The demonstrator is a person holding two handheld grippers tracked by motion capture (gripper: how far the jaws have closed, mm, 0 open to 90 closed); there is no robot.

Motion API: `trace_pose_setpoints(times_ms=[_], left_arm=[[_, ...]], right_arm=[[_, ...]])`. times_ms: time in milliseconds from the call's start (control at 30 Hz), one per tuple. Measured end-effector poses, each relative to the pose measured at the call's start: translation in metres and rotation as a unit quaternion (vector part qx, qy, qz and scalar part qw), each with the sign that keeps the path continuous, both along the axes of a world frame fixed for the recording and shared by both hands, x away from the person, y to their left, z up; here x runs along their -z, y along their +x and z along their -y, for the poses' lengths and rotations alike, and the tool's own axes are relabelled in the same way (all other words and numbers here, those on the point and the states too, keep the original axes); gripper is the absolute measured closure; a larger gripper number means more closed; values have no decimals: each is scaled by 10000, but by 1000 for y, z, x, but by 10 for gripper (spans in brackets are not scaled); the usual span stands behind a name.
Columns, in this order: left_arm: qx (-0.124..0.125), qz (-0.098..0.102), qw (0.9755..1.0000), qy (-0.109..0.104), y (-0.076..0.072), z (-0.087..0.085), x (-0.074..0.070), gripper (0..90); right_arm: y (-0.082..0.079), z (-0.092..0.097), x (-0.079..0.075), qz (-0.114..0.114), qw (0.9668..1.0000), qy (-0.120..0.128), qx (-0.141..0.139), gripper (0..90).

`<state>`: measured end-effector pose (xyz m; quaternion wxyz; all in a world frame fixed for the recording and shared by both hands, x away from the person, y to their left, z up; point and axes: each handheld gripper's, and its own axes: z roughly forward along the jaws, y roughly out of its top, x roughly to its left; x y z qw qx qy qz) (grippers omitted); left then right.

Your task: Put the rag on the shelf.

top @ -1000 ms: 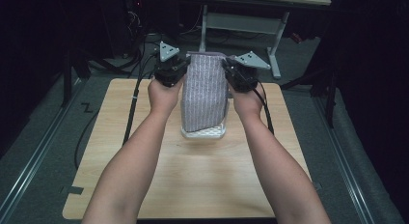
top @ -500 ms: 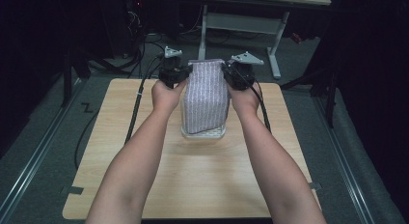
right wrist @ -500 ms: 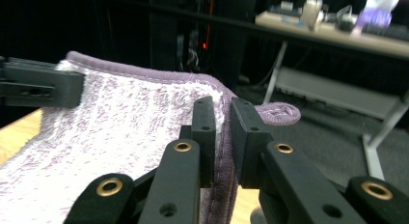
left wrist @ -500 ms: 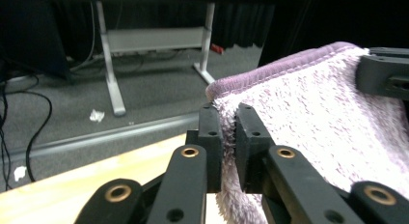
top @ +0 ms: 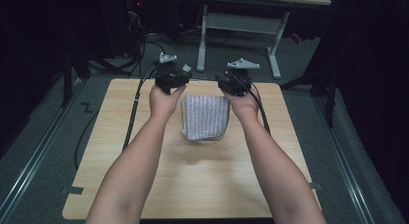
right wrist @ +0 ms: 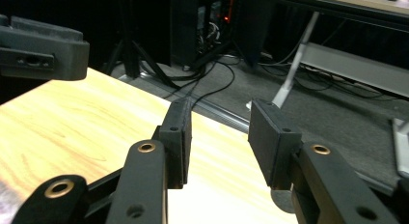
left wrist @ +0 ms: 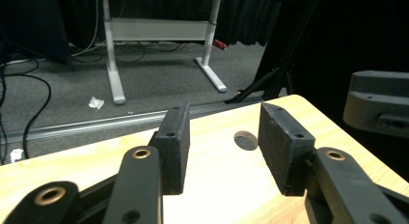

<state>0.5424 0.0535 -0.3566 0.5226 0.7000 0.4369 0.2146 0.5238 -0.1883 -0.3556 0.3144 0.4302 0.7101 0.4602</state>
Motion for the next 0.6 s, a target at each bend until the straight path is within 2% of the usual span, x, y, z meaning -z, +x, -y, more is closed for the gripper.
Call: trace_pose_setpoints(times_ms=[233, 400, 433, 500, 600], left_arm=[[-92, 56, 9999, 102, -12, -7, 2, 534], [-48, 174, 9998, 127, -26, -15, 2, 546], [-61, 243, 9995, 179, -34, -19, 1, 546], [-53, 296, 9995, 90, -40, -24, 0, 545], [-33, 311, 9994, 169, -46, -27, -2, 545]], right_arm=[[-15, 2, -6, 62, 9999, 18, -105, 590], [-29, 3, -7, 130, 9997, -30, -195, 577], [-35, 5, -7, 161, 9997, -61, -197, 577], [-41, 8, -7, 182, 9997, -13, -176, 577], [-46, 12, -5, 167, 9997, 1, -165, 574]])
